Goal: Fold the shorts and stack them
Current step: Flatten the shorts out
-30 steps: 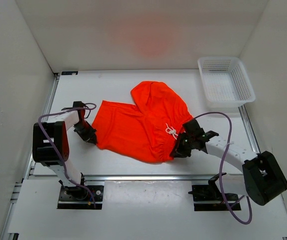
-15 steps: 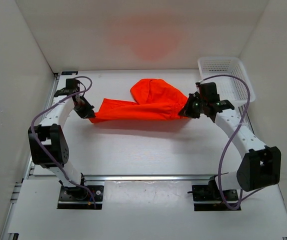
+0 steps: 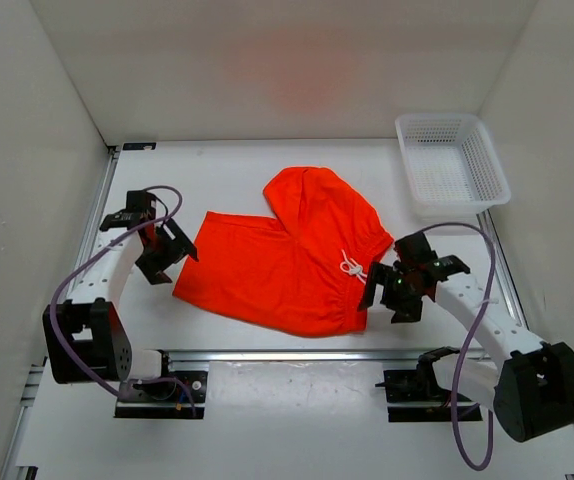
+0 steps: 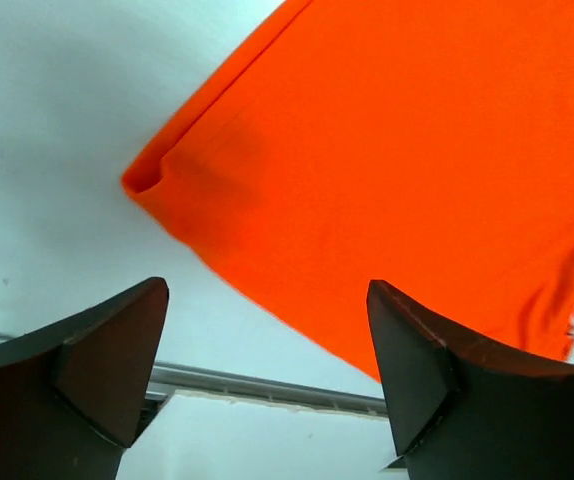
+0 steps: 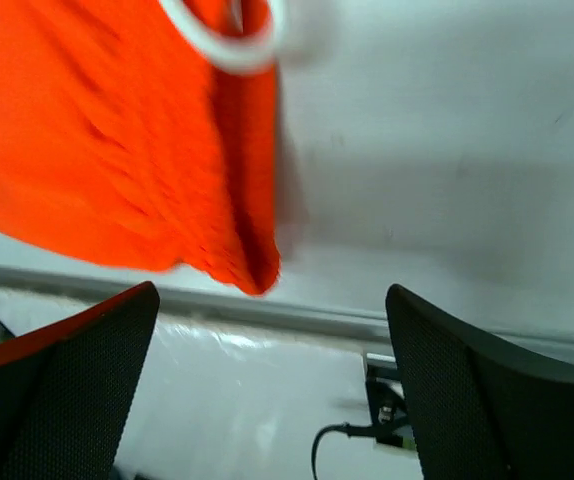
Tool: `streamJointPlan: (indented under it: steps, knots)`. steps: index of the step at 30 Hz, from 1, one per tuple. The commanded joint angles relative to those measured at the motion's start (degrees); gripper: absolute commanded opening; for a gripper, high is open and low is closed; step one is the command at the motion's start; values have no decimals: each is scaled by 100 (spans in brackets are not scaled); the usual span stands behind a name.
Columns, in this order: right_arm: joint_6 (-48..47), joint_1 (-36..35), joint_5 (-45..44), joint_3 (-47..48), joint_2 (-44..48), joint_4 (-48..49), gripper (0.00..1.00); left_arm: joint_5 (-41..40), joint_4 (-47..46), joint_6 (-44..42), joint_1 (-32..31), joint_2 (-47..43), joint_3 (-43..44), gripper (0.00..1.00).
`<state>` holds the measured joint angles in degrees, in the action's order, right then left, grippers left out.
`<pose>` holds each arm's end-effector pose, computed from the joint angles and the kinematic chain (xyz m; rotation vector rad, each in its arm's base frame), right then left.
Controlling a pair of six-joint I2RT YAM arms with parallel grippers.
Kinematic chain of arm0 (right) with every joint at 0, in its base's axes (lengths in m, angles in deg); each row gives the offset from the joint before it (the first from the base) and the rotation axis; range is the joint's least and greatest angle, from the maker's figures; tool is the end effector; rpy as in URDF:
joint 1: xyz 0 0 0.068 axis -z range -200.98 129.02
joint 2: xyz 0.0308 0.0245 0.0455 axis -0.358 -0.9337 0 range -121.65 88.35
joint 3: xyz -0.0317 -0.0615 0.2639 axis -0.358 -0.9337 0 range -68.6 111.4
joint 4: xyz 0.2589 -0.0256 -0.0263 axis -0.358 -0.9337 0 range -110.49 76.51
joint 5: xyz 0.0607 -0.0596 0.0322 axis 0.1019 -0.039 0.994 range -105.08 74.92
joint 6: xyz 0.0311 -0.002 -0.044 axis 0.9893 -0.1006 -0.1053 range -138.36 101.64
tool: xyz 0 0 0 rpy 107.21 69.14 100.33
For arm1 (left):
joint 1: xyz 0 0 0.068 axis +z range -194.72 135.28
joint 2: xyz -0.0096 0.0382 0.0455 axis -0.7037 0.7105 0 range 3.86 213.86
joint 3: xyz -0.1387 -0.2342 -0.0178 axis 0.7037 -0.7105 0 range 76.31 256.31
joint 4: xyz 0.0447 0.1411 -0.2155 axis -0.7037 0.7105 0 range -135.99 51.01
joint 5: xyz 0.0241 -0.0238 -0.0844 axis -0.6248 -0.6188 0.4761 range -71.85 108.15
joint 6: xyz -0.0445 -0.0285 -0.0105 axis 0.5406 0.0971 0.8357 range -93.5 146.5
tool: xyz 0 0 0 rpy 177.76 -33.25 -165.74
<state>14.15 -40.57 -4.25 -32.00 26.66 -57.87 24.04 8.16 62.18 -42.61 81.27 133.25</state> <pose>0.1677 0.0668 0.1943 0.2736 2.8523 0.4718 0.2421 0.0053 0.2361 -0.9212 2.7532 -0.2564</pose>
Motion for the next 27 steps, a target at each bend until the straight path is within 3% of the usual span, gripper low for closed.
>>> streamJointPlan:
  steps: [1, 2, 3, 4, 5, 7, 12, 17, 22, 27]
  knots:
    - [45, 183, -923, 996, -131, -123, 99, -79, -63, -272, -166, -7, 962, 92]
    - [45, 280, -1116, 1216, -254, -123, 94, -158, -63, -272, -280, 194, 1237, 87]
    - [45, 376, -1353, 1601, -386, -123, 89, -158, -63, -342, -412, 318, 1527, 72]
    - [45, 595, -1416, 1753, -683, 59, 81, -158, -63, -421, -674, 476, 2121, 64]
    - [45, 702, -1417, 1893, -843, 157, 63, -158, -10, -474, -816, 860, 2449, 56]
    - [115, 991, -1417, 2166, -1361, 577, 54, -237, 139, -553, -1228, 1353, 3135, 52]
    - [115, 1177, -1443, 3149, -2757, 729, 66, -360, 824, -834, -1792, 3521, 5718, 68]
    - [115, 1239, -1338, 3608, -3427, 782, 68, -422, 1194, -896, -2188, 5089, 7687, 73]
    - [10, 1292, -1215, 3775, -3560, 835, 68, -369, 1028, -686, -2399, 6144, 8437, 73]
    - [-122, 1344, -1110, 3776, -3675, 782, 69, -264, 597, -554, -2399, 6471, 8648, 77]
